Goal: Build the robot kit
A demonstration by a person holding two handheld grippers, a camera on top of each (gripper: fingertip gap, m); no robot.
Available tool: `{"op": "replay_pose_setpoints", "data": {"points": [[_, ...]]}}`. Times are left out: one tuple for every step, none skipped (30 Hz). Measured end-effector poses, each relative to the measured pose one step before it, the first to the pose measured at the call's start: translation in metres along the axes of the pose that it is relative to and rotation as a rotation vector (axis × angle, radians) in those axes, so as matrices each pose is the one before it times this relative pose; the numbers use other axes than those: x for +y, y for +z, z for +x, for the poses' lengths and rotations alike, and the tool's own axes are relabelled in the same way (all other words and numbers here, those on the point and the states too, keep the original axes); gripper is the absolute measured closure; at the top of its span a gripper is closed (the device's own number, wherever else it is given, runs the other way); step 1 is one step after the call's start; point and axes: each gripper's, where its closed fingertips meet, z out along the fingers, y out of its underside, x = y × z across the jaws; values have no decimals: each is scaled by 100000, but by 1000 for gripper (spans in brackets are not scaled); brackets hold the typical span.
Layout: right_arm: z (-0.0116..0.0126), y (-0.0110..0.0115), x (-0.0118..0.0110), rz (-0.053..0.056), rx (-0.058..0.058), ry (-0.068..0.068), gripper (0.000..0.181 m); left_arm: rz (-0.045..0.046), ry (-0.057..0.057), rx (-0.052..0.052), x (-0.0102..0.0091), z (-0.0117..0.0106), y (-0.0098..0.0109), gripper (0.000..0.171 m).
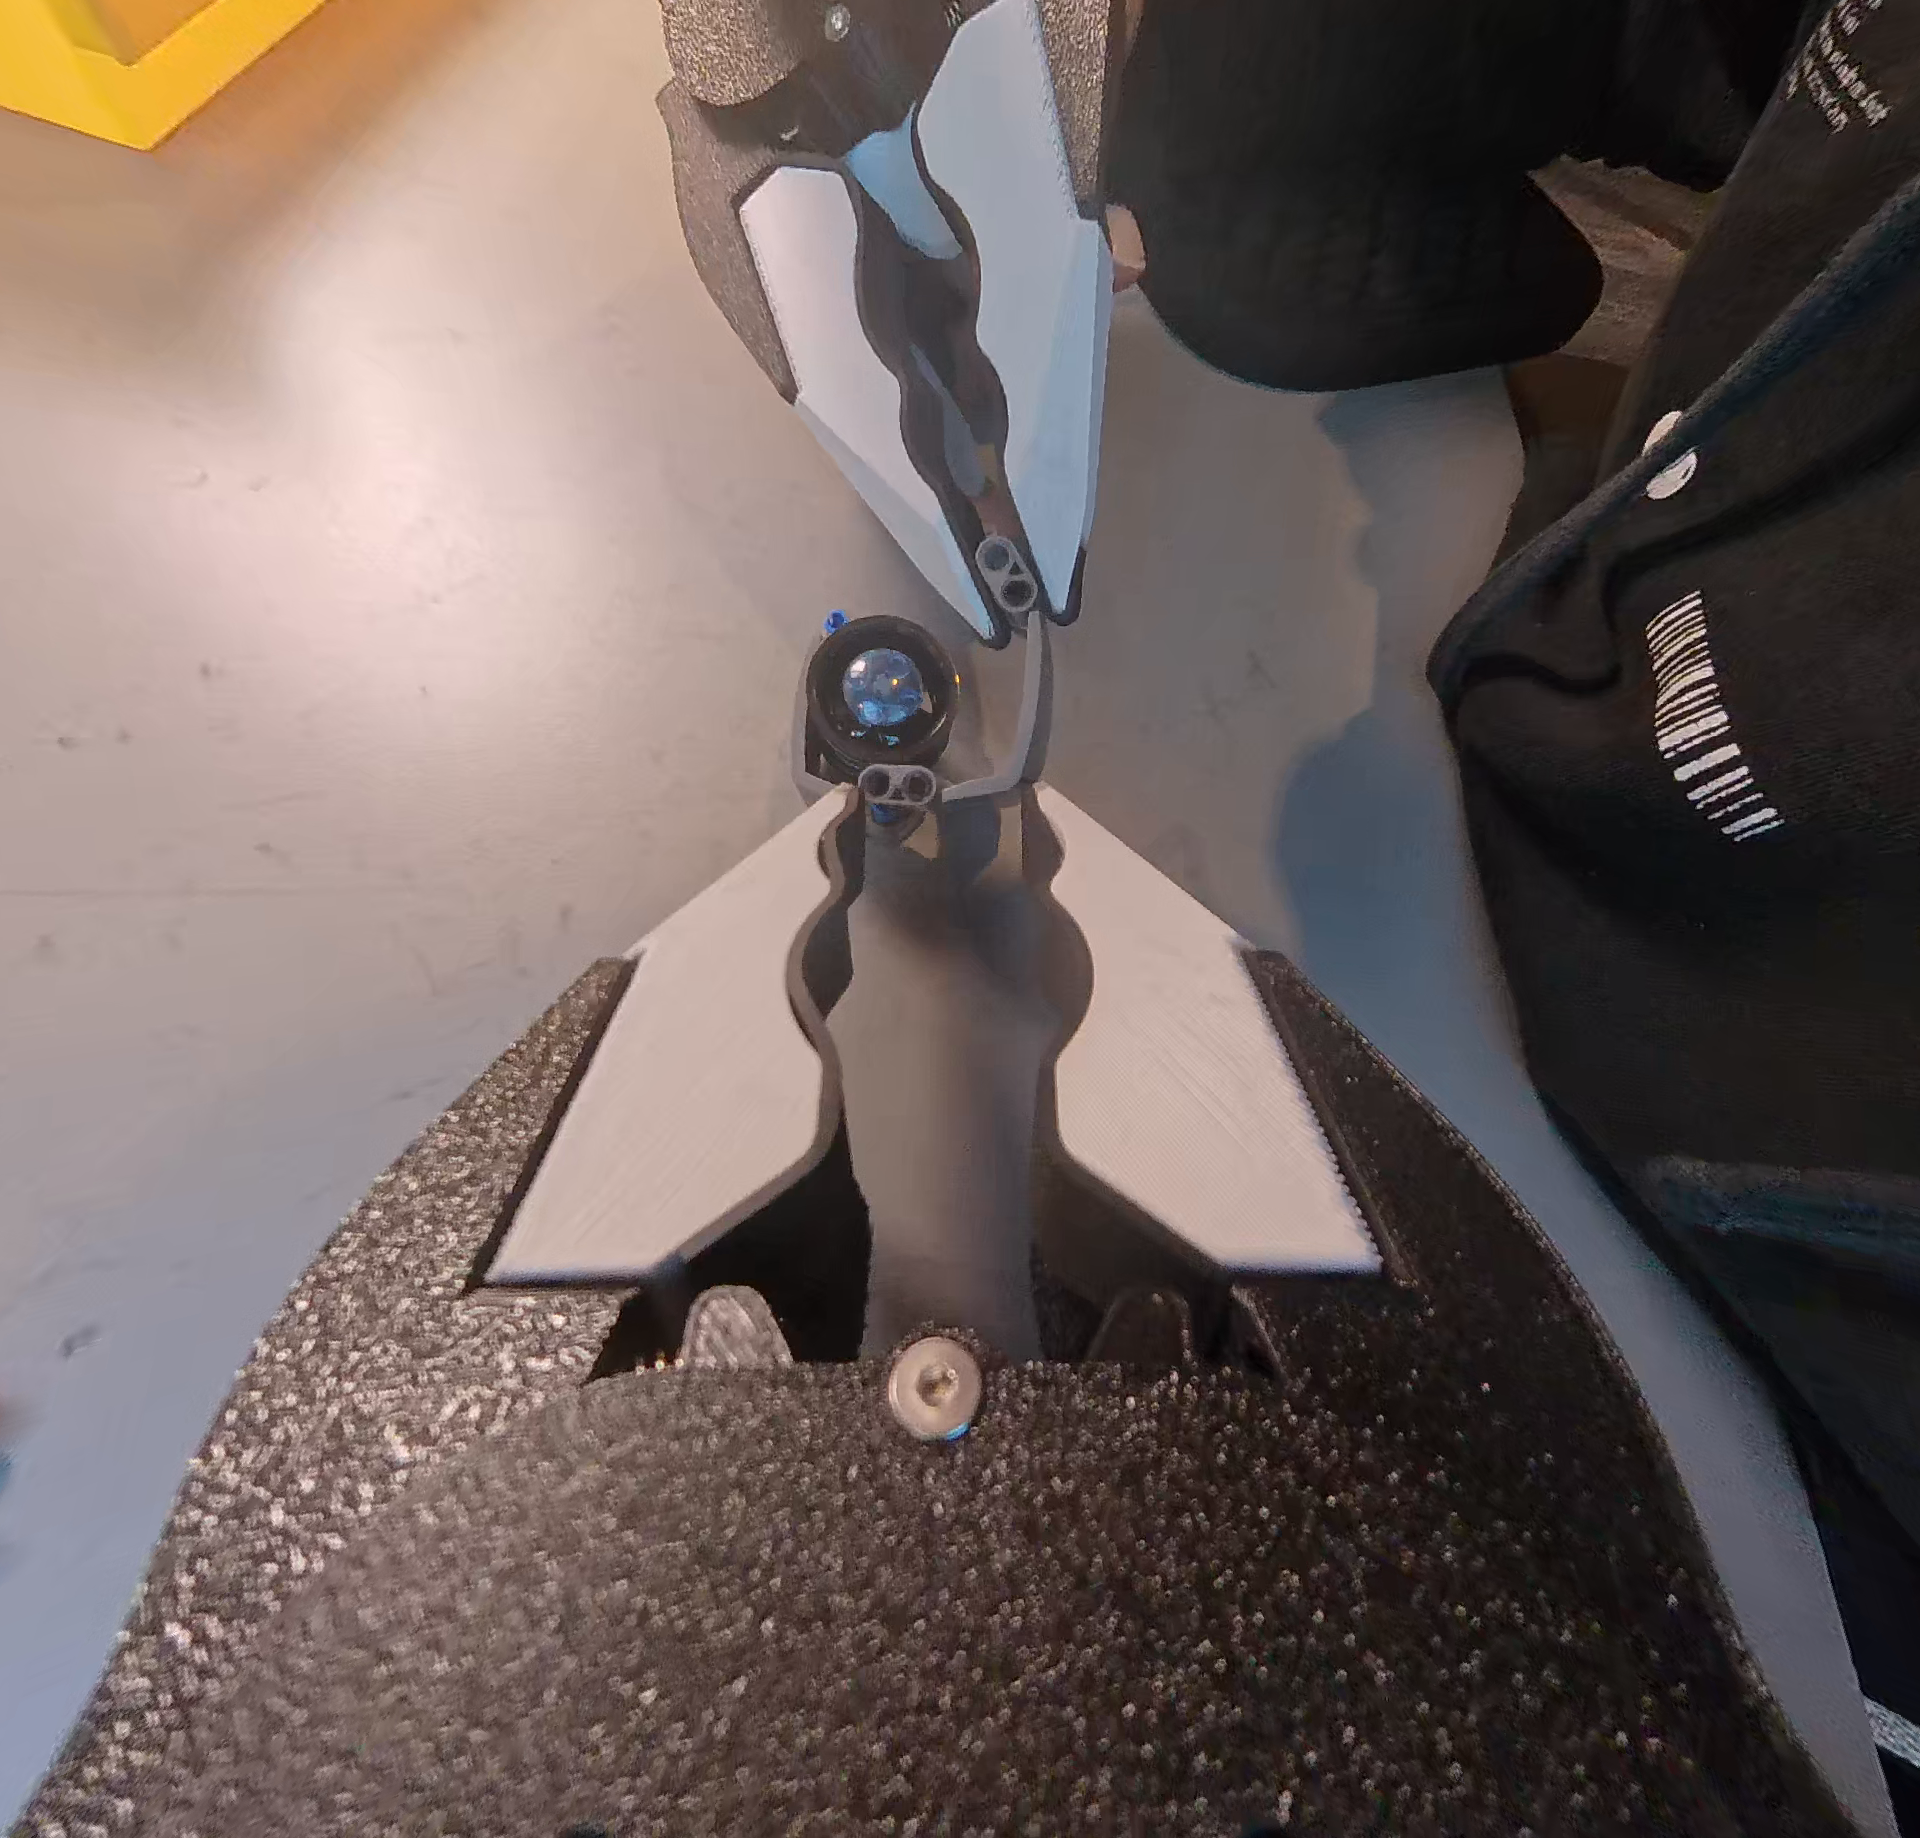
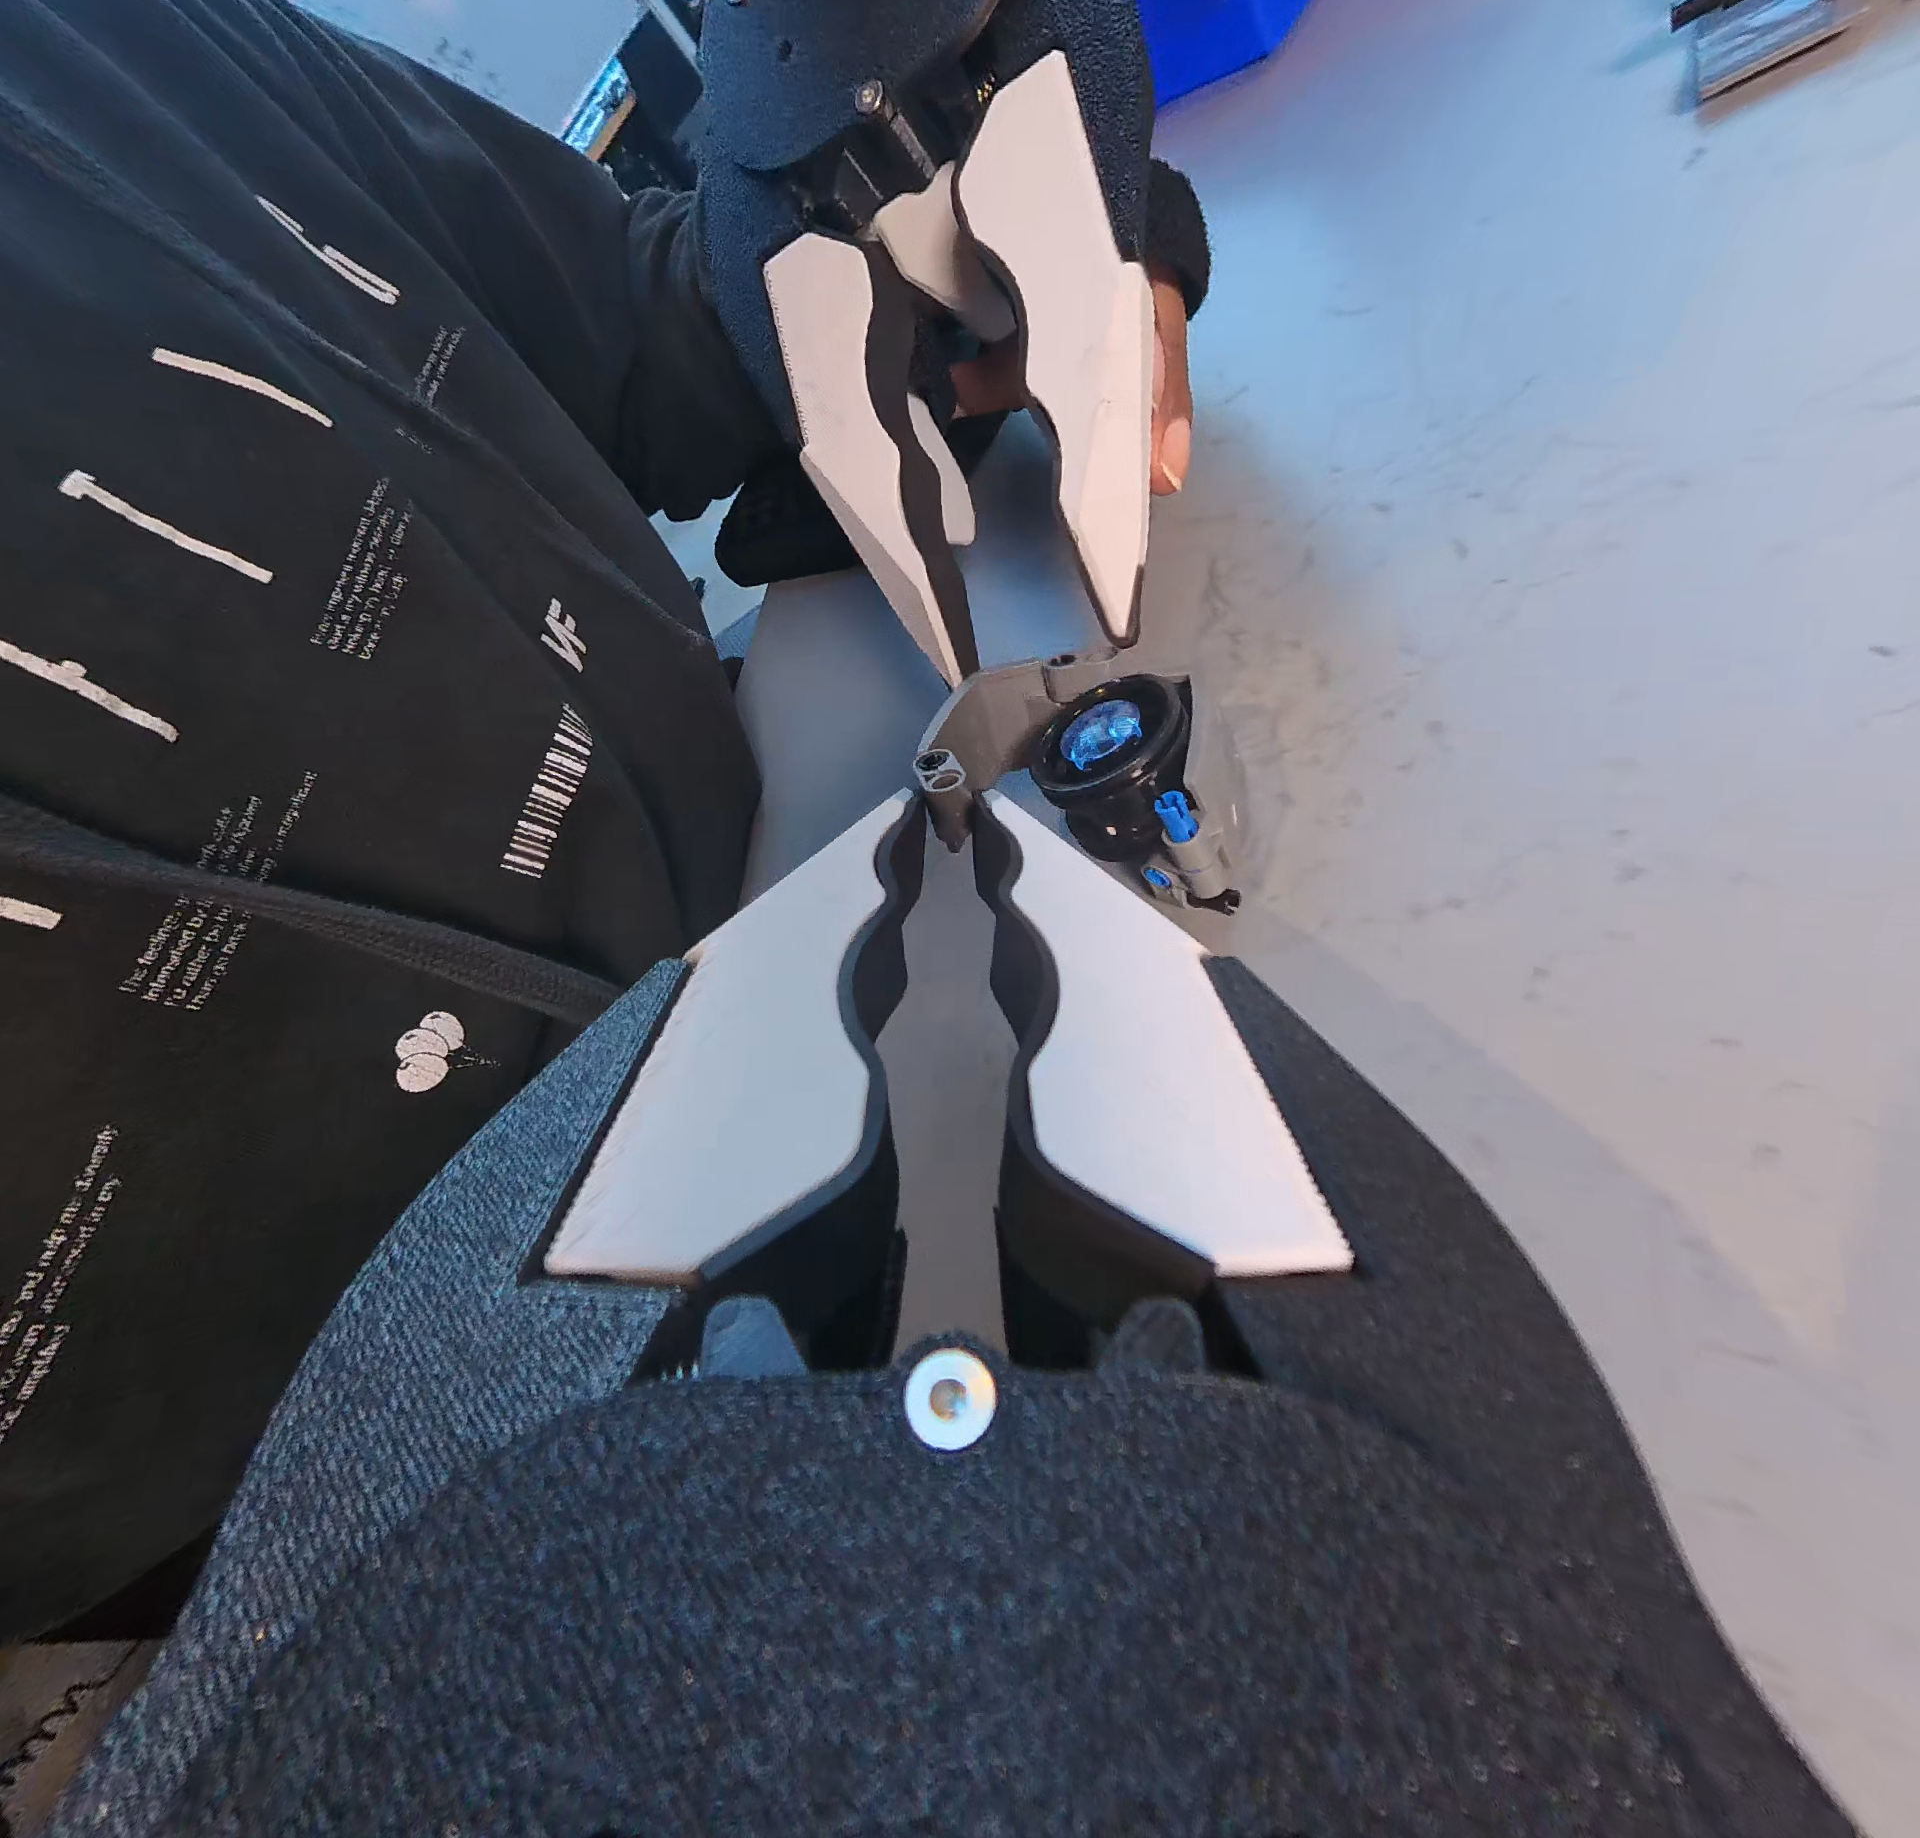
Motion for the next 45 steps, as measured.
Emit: {"op": "replay_pose_setpoints", "data": {"points": [[-17,28,42,-398,-137,11,172,164,376,-264,-9,49,22,143],[32,17,29,-334,75,155,172,-3,304,-579,20,-33,7,143],[26,10,22,-269,-43,504,172,18,214,-288,7,-12,-3,143],[10,13,10,-155,-281,674,172,21,115,-61,6,-1,-7,143],[12,13,29,-335,-182,831,172,3,208,-92,1,0,5,143],[12,22,90,-651,-184,1004,172,68,247,-189,-17,-15,4,143],[51,11,96,-757,110,943,172,72,290,-457,-5,-52,22,143],[63,15,96,-676,126,1062,172,-65,348,-291,24,-9,40,143],[50,40,109,-798,-132,1380,172,-127,385,213,25,71,50,144],[-83,26,54,-458,-846,1120,172,94,394,-111,-27,37,44,143],[-33,31,48,-386,-389,839,172,-156,326,-178,15,6,10,143],[35,19,41,-450,-16,661,172,-4,14,-185,-8,-26,-6,143],[-29,6,29,-417,-276,214,172,76,-259,252,-7,19,-6,144],[-9,-1,66,-537,-191,217,172,214,-300,211,-19,15,9,144],[0,7,86,-718,-76,228,172,155,147,-178,-17,0,11,144],[64,2,83,-743,362,91,171,-86,696,-618,2,-17,14,145],[119,-11,97,-872,831,-101,171,-214,1049,-907,-5,-40,11,145],[135,-8,148,-1280,1065,-473,171,-299,1191,-893,-7,-30,25,145],[196,-22,125,-1157,1589,-729,171,-249,1057,-1110,-16,-64,24,145],[89,-21,61,-732,955,-793,171,-266,1150,-946,-12,-29,35,145],[66,-18,49,-615,731,-742,171,-247,1153,-621,5,-5,38,145],[63,-9,59,-616,604,-524,171,-156,1047,-596,-1,-6,30,145],[53,-15,26,-629,541,-643,171,-175,956,-560,5,-15,20,145],[64,-43,16,-614,831,-1204,171,-206,1149,-698,10,-26,13,145],[77,-51,28,-796,984,-1420,171,-162,1294,-895,18,-49,28,146],[80,-67,37,-935,955,-1351,171,-72,1456,-705,9,-18,23,146],[50,-83,33,-918,728,-1177,171,42,1529,-452,23,17,18,147],[58,-93,35,-857,580,-1122,171,90,1248,-356,24,2,11,149],[152,-97,8,-669,1181,-1070,171,60,531,-450,10,-54,-10,151],[167,-101,-15,-459,1201,-864,171,37,93,32,5,-14,-10,150],[75,-77,-6,-395,383,-427,171,42,-166,614,-1,57,-18,150],[51,-85,10,-249,175,-364,171,3,-287,857,-9,81,1,148],[83,-87,1,-25,298,-444,170,5,-327,784,7,42,-20,148],[145,-91,-15,140,544,-224,170,17,-509,688,8,-21,-37,148],[91,-79,-36,235,125,-205,170,181,-886,1184,-1,20,-28,148],[18,-89,-69,382,-370,-454,170,237,-1098,1409,1,25,-26,148],[51,-74,-98,430,-94,-412,170,47,-972,1019,17,-76,-29,148],[108,-46,-56,10,308,-357,170,45,-859,1282,17,-71,-71,148],[128,-28,61,-550,403,-632,171,499,-1433,1637,-50,-86,-102,147],[121,-17,93,-683,243,-544,171,905,-2102,1436,-118,-210,-122,146],[77,-7,61,-501,30,-180,171,912,-2324,1255,-109,-286,-101,146],[25,5,52,-438,-201,9,171,693,-2196,1351,-76,-278,-60,145],[2,6,39,-505,-235,-253,171,269,-1907,1269,-39,-281,15,144],[5,-24,22,-523,-22,-472,171,-427,-1533,1320,45,-242,90,143],[-4,-28,-21,-358,75,-369,171,-865,-1087,1002,80,-229,164,143]]}}
